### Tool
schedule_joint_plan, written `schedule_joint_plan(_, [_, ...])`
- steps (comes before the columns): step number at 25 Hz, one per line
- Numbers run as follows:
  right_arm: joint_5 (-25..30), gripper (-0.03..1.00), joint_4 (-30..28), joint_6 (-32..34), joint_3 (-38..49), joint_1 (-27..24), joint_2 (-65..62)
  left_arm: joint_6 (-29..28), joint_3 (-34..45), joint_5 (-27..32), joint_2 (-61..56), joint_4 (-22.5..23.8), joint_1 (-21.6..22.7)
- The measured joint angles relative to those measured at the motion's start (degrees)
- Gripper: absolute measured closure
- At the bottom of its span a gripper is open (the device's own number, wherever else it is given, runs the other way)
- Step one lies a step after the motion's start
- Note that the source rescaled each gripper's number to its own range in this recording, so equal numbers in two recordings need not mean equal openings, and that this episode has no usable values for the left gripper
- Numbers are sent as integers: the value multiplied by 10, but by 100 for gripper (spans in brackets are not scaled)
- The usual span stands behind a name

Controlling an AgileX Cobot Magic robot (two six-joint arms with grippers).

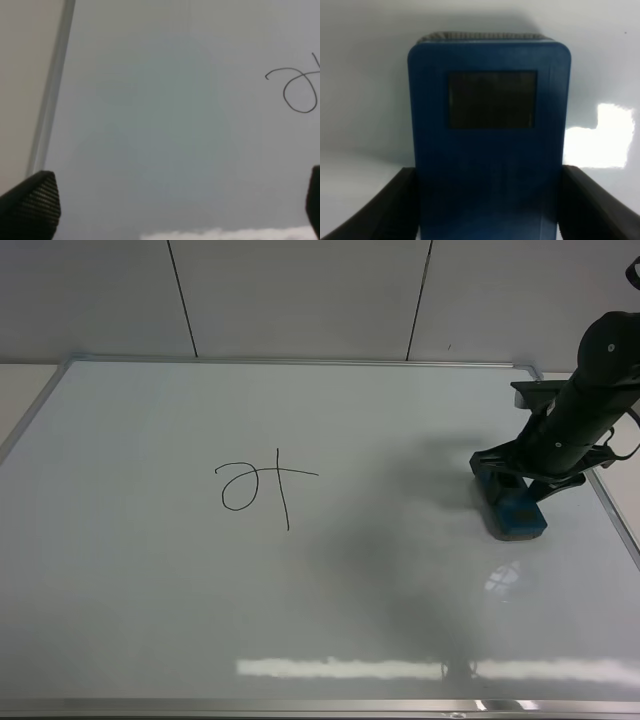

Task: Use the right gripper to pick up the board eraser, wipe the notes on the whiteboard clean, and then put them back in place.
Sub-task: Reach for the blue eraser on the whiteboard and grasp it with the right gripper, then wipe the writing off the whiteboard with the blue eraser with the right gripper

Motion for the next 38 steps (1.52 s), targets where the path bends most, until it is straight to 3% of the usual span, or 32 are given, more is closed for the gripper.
schedule_joint_plan(11, [15, 95, -1, 5, 0, 0, 0, 0, 0, 0, 0, 0, 0])
schedule_joint_plan(16, [63, 95, -2, -30, -13, 16, 0, 0, 0, 0, 0, 0, 0])
schedule_joint_plan(29, [159, 95, -9, -46, -160, 145, 1, 0, 0, 0, 0, 0, 0])
schedule_joint_plan(38, [225, 95, -9, -106, -284, 232, 11, 0, 0, 0, 0, 0, 0])
